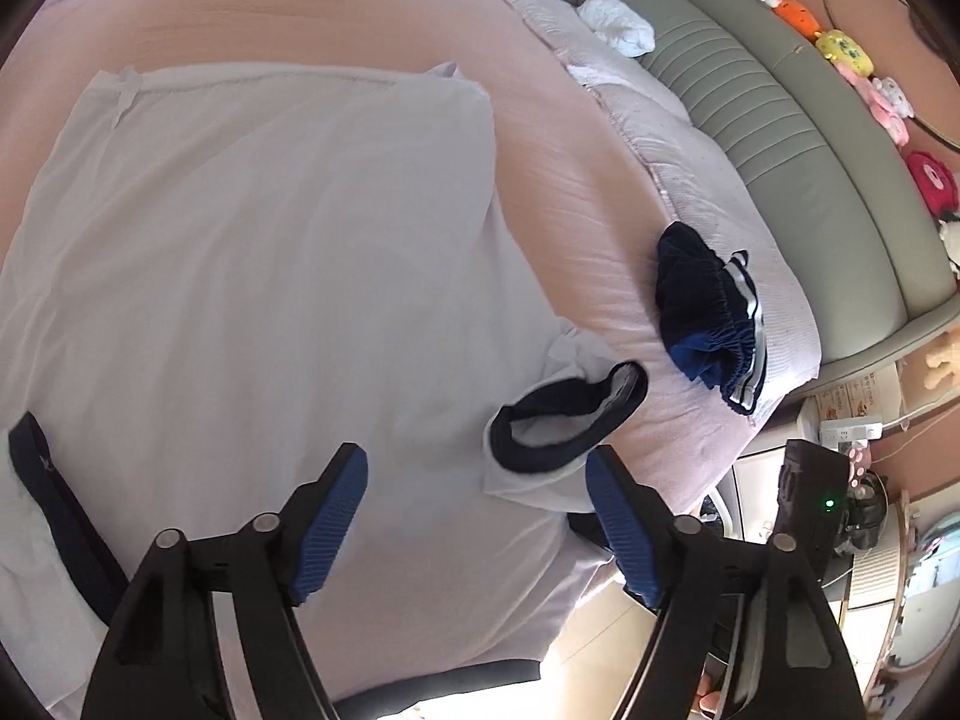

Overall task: Fold clothes
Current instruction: 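Pull the held cuff across the shirt body with the left gripper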

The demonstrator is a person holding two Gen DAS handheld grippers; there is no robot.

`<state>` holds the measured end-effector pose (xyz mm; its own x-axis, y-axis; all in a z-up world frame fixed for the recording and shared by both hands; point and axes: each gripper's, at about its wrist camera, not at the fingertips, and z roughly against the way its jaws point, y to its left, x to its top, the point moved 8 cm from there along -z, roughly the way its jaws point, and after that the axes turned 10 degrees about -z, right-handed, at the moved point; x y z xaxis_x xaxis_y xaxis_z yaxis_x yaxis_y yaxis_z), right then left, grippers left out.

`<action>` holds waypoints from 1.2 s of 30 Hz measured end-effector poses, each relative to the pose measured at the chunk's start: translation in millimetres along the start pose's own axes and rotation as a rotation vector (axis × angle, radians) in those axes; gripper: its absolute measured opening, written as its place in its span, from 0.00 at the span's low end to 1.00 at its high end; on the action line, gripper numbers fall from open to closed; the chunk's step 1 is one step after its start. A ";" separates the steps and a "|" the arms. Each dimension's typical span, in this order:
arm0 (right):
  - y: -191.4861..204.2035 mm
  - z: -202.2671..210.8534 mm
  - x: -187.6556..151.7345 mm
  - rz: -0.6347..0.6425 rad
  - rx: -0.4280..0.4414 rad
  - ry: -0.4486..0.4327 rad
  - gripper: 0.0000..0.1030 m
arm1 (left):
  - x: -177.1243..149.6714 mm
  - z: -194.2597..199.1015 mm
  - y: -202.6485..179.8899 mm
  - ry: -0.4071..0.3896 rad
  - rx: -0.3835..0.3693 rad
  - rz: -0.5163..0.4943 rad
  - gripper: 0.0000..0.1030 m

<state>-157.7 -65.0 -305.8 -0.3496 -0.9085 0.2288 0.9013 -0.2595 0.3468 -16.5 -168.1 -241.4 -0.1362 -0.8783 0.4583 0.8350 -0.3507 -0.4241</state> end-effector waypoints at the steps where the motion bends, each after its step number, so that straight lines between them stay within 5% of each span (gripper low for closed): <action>1: 1.2 0.1 -0.2 -0.001 0.003 -0.002 0.11 | 5.2 3.9 -4.6 -0.016 0.012 -0.034 0.75; 7: 3.8 2.4 -0.9 -0.027 0.045 0.008 0.14 | 18.0 -7.6 -24.5 0.022 0.162 -0.272 0.75; 18: 9.1 4.8 -7.6 -0.043 0.094 0.024 0.15 | 2.5 -47.8 -69.2 0.075 0.320 -0.752 0.75; 28: 2.9 26.4 -14.5 -0.012 0.146 -0.045 0.15 | 2.2 -83.2 -54.8 0.173 0.279 -0.777 0.71; 32: 15.2 30.7 -22.3 0.199 0.049 -0.101 0.16 | 0.9 -87.1 -54.5 0.179 0.216 -0.720 0.53; 36: 19.1 27.3 -17.4 0.222 0.037 -0.127 0.36 | 3.4 -88.7 -52.8 0.184 0.195 -0.659 0.39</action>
<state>-141.4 -45.2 -278.3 -0.1758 -0.8929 0.4145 0.9503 -0.0441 0.3081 -108.4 -181.4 -286.7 -0.7194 -0.5496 0.4248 0.6253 -0.7787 0.0513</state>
